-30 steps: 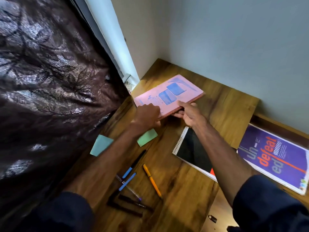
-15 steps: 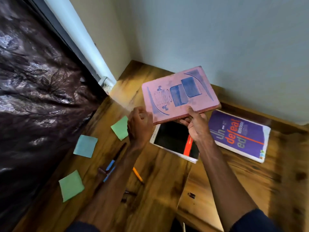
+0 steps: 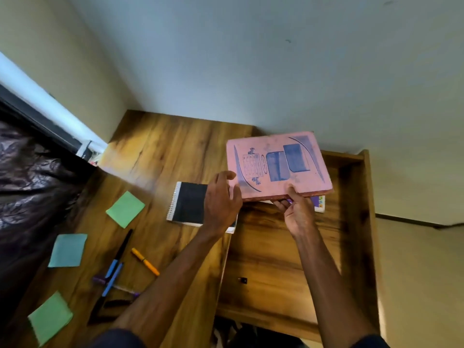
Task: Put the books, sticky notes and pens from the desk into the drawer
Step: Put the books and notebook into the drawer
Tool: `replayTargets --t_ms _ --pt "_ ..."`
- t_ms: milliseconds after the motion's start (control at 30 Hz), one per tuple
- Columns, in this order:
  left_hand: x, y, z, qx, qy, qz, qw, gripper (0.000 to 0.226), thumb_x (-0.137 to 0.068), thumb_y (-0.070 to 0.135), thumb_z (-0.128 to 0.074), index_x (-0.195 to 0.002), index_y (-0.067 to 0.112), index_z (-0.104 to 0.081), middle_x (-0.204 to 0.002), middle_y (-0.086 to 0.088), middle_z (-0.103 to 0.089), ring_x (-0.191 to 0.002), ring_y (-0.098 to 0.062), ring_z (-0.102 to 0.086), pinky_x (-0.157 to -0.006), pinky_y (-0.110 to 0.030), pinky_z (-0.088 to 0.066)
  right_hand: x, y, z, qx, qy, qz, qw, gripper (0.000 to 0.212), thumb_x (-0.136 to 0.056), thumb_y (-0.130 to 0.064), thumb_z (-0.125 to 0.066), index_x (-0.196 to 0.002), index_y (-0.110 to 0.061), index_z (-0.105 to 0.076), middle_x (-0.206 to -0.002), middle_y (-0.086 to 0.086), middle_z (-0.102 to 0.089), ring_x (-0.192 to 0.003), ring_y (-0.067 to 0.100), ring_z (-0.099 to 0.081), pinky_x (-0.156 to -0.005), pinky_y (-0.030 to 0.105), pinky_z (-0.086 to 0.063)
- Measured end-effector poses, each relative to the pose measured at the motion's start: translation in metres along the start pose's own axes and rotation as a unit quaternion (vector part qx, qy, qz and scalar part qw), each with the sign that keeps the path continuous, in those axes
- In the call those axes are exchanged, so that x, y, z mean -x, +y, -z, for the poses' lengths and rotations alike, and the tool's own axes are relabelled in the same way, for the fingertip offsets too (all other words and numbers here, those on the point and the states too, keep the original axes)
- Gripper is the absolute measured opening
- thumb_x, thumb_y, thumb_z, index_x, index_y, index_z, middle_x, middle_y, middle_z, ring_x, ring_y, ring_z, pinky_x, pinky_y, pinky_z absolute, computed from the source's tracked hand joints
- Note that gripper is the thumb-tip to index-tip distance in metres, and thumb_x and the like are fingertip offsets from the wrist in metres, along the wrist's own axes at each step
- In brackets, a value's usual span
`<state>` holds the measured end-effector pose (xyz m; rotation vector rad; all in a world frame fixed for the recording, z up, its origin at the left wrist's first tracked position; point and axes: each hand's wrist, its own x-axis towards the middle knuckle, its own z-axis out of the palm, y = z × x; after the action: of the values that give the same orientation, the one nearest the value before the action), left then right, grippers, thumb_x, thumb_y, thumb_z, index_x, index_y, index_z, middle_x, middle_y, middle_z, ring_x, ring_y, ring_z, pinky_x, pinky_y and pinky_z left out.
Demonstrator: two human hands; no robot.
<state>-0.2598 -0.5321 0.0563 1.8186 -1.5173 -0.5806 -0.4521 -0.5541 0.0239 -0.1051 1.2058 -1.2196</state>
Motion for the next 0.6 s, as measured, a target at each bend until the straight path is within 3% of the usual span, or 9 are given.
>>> replayTargets --t_ms 100,233,367,500,600 --pt "0.012 0.012 -0.029 0.002 -0.058 -0.011 0.998 0.031 -0.095 0.02 -0.062 -0.125 0.023 -0.053 -0.129 0.003 -0.057 -0.112 -0.014 -0.059 -0.087 -0.033 -0.061 -0.004 -0.009 0.032 -0.024 0.054 0.005 0.998 0.036 -0.093 -0.009 -0.068 -0.125 -0.02 -0.057 -0.112 0.004 -0.072 -0.104 0.023 -0.07 -0.072 0.039 -0.062" --pt "0.025 0.021 -0.061 -0.025 -0.131 -0.012 0.991 0.033 -0.094 0.015 -0.063 -0.126 0.019 -0.054 -0.132 0.0 -0.054 -0.119 -0.013 -0.052 -0.091 -0.026 -0.053 -0.019 -0.009 0.06 -0.052 0.106 0.013 0.993 0.04 -0.093 -0.008 -0.068 -0.129 -0.018 -0.054 -0.12 0.008 -0.07 -0.107 0.026 -0.07 -0.076 0.044 -0.063" --pt "0.026 0.016 -0.086 -0.044 -0.23 0.036 0.971 0.031 -0.092 0.017 -0.063 -0.122 0.02 -0.054 -0.131 0.0 -0.053 -0.121 -0.012 -0.05 -0.099 -0.028 -0.049 -0.042 -0.008 0.065 -0.039 0.14 -0.003 0.989 0.026 -0.095 -0.009 -0.066 -0.114 -0.022 -0.055 -0.118 0.01 -0.07 -0.104 0.027 -0.071 -0.089 0.056 -0.058" --pt "0.017 0.005 -0.101 -0.088 -0.294 0.072 0.949 0.051 -0.086 0.028 -0.064 -0.134 0.021 -0.048 -0.138 -0.001 -0.051 -0.131 -0.019 -0.046 -0.098 -0.027 -0.038 -0.069 -0.006 0.057 -0.043 0.159 -0.04 0.986 0.038 -0.095 -0.009 -0.065 -0.13 -0.014 -0.05 -0.121 0.015 -0.067 -0.111 0.033 -0.069 -0.083 0.051 -0.06" --pt "0.008 0.0 -0.105 -0.097 -0.292 0.09 0.947 0.057 -0.087 0.029 -0.067 -0.138 0.018 -0.043 -0.141 -0.004 -0.049 -0.134 -0.023 -0.044 -0.101 -0.032 -0.04 -0.085 0.0 0.043 -0.061 0.154 -0.063 0.984 0.042 -0.095 -0.008 -0.065 -0.133 -0.013 -0.047 -0.122 0.016 -0.065 -0.114 0.034 -0.066 -0.088 0.055 -0.058"
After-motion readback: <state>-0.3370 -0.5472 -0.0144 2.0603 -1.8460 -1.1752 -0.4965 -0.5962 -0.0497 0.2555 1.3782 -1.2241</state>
